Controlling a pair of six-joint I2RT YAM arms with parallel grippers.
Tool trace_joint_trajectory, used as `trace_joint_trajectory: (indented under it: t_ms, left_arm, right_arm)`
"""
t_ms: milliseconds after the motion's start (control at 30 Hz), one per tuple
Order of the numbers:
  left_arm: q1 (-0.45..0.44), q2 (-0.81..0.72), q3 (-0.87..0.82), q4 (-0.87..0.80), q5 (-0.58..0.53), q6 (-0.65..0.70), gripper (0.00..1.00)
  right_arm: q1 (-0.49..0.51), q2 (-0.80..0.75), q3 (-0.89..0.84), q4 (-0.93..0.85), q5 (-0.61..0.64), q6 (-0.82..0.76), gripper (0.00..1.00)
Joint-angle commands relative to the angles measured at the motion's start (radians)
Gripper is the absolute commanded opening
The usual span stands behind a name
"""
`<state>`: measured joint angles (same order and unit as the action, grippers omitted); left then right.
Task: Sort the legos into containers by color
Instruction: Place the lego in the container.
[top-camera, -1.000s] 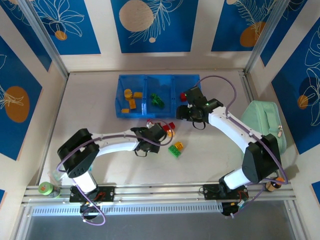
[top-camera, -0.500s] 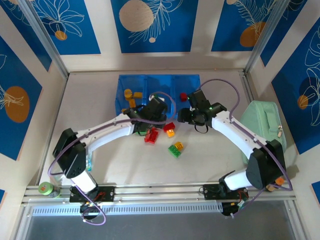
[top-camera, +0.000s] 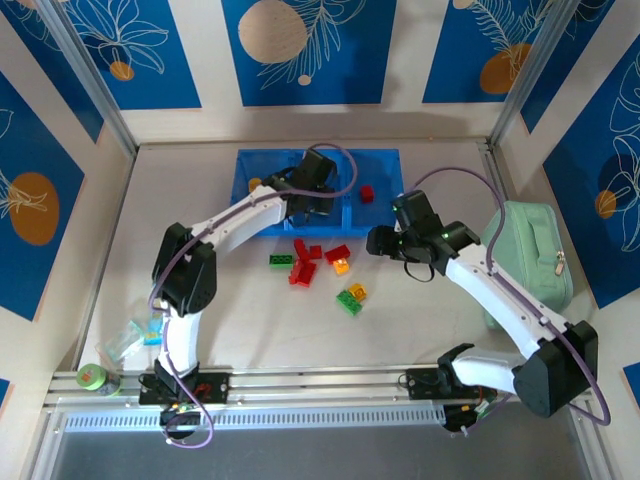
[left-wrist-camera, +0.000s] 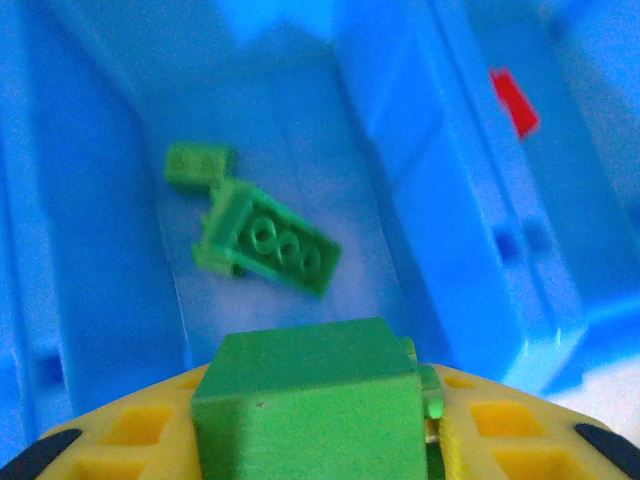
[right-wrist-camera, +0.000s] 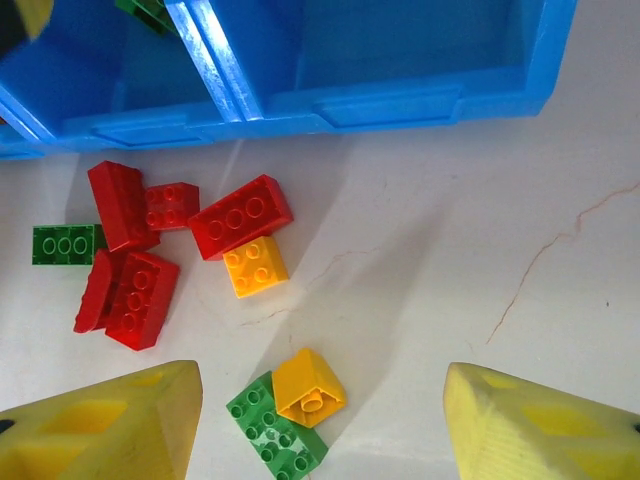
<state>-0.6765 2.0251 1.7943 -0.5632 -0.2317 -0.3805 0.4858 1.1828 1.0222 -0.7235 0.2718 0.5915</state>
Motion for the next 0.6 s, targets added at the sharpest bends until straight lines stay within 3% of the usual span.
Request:
trace_joint_trajectory:
  t_ms: [0, 67, 133, 567]
  left_arm:
    - [0.040, 0.070, 0.195, -0.113, 0.035, 0.041, 0.52]
    - [0.033, 0.073, 0.228, -0.135, 0.031, 0.051, 0.63]
    - [0.023, 0.030, 0.163, -0.090, 0.027, 0.052, 0.68]
    - [0.008, -0.345, -0.392, 0.150, 0.036, 0.022, 0.68]
  right_arm:
    - [0.004, -0.017, -0.020, -0.025, -0.032, -0.004, 0.66]
    - [0.016, -0.014, -0.029, -0.028, -0.026, 0.000, 0.66]
    - [0.023, -0.008, -0.039, -0.040, -0.016, 0.004, 0.66]
    - [0.152, 0.055, -0.079, -0.057, -0.084, -0.073, 0.67]
